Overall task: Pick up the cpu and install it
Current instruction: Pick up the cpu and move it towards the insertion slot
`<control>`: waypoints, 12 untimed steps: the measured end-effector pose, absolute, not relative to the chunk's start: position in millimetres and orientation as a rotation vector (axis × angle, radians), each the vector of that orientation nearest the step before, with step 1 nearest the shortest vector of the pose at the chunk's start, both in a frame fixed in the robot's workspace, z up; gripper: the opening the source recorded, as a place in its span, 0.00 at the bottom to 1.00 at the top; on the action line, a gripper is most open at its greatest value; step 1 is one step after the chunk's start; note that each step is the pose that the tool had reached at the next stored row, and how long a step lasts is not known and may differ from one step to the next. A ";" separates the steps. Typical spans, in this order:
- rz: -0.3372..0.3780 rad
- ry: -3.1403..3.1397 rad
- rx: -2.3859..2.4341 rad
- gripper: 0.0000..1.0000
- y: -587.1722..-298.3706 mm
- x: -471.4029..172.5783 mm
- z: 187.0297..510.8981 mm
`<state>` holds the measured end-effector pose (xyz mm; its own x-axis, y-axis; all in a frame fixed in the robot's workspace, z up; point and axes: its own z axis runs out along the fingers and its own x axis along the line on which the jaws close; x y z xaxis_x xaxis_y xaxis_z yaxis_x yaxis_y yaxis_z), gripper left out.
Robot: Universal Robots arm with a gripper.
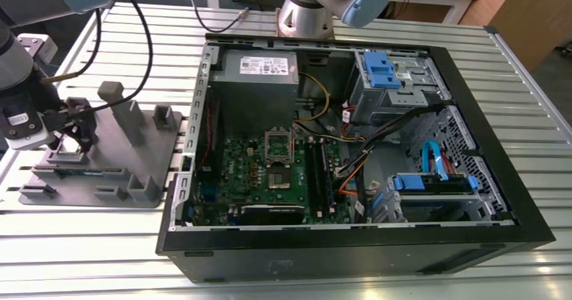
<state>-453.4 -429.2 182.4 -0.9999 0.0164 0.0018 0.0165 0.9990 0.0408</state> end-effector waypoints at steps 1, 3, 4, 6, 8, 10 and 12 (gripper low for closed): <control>-0.064 -3.139 -0.026 0.60 -429.0 -453.4 182.2; -0.056 -3.139 -0.026 0.60 -428.8 -453.4 182.3; -0.048 -3.140 -0.026 0.60 -428.8 -453.5 182.4; -0.048 -3.140 -0.026 0.60 -428.8 -453.6 182.4; -0.048 -3.140 -0.026 0.60 -428.8 -453.6 182.4; -0.048 -3.139 -0.026 0.60 -428.8 -453.6 182.4; -0.048 -3.140 -0.026 0.60 -428.8 -453.6 182.4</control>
<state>-453.6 -428.8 182.4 -0.9999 0.0164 0.0018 0.0165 0.9994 0.0307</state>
